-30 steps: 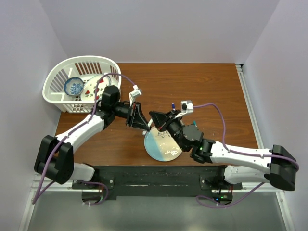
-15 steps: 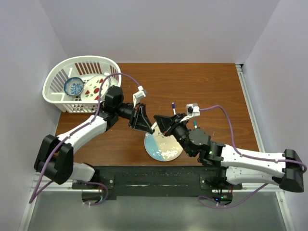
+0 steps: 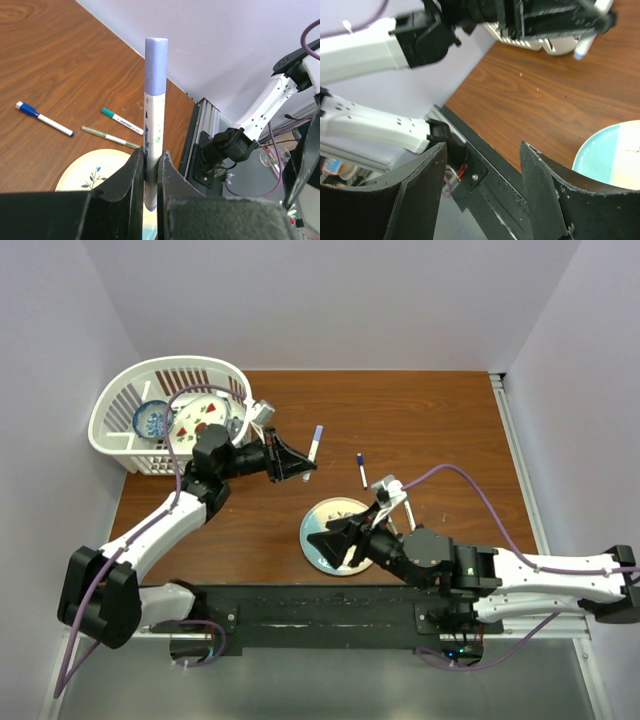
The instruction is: Insert the pens into the pen caps
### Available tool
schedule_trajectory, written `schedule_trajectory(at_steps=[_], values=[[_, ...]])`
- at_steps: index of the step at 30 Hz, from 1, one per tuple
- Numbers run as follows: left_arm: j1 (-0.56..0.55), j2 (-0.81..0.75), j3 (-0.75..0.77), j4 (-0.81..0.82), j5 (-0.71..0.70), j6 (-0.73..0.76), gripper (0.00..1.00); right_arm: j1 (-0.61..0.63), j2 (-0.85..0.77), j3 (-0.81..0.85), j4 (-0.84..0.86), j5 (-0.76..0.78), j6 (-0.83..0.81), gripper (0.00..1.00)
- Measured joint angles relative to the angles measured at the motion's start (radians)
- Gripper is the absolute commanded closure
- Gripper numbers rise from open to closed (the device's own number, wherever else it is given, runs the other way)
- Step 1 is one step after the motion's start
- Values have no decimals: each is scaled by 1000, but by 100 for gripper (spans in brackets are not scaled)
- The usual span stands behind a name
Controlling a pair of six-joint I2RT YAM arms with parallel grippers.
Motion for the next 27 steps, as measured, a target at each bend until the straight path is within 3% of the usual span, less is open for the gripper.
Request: schedule_trajectory(at_steps=[5, 12, 19, 22, 24, 26, 27], values=[[0, -77, -45, 36, -8, -27, 100, 0, -32, 6, -4, 66, -51, 36], [0, -163, -140, 163, 11, -126, 100, -31, 66, 89, 13, 175, -171, 39], [-1, -214, -211, 244, 37, -182, 100, -264, 204, 214, 46, 42, -148, 43], [0, -227, -229, 267, 42, -196, 100, -303, 266, 237, 64, -24, -131, 50], [0, -232, -235, 275, 45, -203, 100, -302, 303, 248, 72, -62, -123, 60], [0, -233, -238, 289, 48, -212, 100, -302, 338, 250, 84, -98, -109, 71], [0, -233, -239, 290, 55, -214, 100, -301, 354, 250, 92, -106, -102, 84]])
